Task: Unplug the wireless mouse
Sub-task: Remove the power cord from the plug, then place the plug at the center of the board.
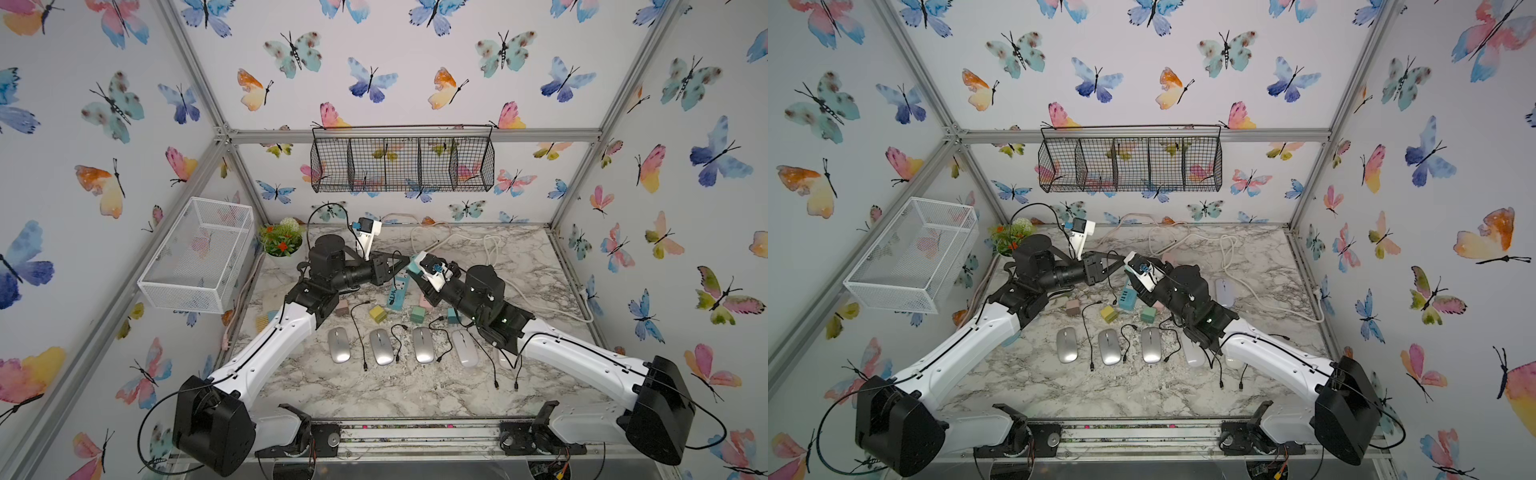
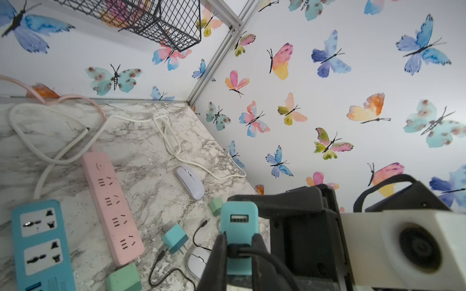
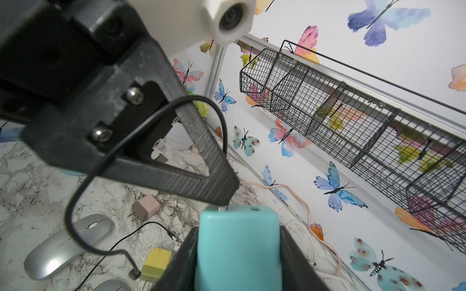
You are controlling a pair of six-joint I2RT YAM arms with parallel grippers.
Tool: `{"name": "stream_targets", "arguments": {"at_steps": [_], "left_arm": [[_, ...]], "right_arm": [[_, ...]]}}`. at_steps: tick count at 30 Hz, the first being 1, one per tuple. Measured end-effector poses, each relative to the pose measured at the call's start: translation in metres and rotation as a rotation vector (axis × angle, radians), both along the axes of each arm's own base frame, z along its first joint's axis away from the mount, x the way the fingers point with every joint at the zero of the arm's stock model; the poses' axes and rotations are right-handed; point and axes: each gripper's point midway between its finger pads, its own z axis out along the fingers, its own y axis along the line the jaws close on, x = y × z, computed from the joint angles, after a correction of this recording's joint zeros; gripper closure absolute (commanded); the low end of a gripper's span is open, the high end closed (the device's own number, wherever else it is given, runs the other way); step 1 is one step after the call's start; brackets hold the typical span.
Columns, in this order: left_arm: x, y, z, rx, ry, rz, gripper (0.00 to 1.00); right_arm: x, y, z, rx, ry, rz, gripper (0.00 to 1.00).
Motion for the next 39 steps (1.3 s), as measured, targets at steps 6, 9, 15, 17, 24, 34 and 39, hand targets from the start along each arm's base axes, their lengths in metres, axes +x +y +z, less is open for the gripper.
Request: {"name": "stream_targets", "arguments": {"at_steps": [6, 9, 15, 17, 24, 34, 39], "left_arm": [[0.001, 0.001, -0.001, 0.003, 0.002, 0.004, 1.0], [0.004, 0.006, -0.005, 0.013, 0.018, 0.016, 1.0], [0.019, 0.046, 0.012, -0.02, -0.004, 0.102, 1.0], [0.021, 0.062, 0.027, -0.038, -0.047, 0.145, 1.0], [0.01, 0.065, 0.044, -0.046, -0.108, 0.147, 1.0], [0.011, 0.069, 0.006, 0.1, -0.069, 0.27, 1.0], [0.001, 0.051, -0.014, 0.172, -0.064, 0.267, 1.0]], "right_arm": [[0.0, -0.001, -0.002, -0.01, 0.003, -0.005, 0.97], [0.003, -0.002, -0.007, -0.052, 0.019, -0.019, 0.99], [0.008, -0.009, -0.033, -0.169, 0.07, -0.066, 0.99], [0.011, -0.013, -0.047, -0.214, 0.097, -0.088, 0.99], [0.019, -0.024, -0.064, -0.232, 0.162, -0.16, 0.99], [0.067, -0.089, -0.134, -0.082, 0.575, -0.428, 0.99], [0.082, -0.131, -0.191, -0.097, 0.774, -0.61, 0.99]]}}
